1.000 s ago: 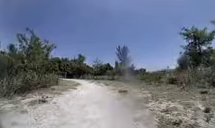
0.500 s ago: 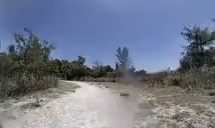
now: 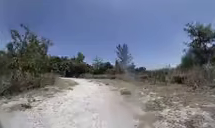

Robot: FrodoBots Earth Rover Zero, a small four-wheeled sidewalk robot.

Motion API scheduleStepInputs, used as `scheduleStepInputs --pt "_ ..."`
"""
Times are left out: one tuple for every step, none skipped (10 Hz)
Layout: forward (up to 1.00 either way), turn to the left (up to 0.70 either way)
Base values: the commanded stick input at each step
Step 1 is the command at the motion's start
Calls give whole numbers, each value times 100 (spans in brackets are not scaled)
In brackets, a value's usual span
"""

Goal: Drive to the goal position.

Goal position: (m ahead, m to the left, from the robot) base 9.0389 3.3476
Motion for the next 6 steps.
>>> scheduleStepInputs --pt "45 0" --pt "45 0" --pt "45 0" --pt "45 0" --pt "45 0" --pt "45 0"
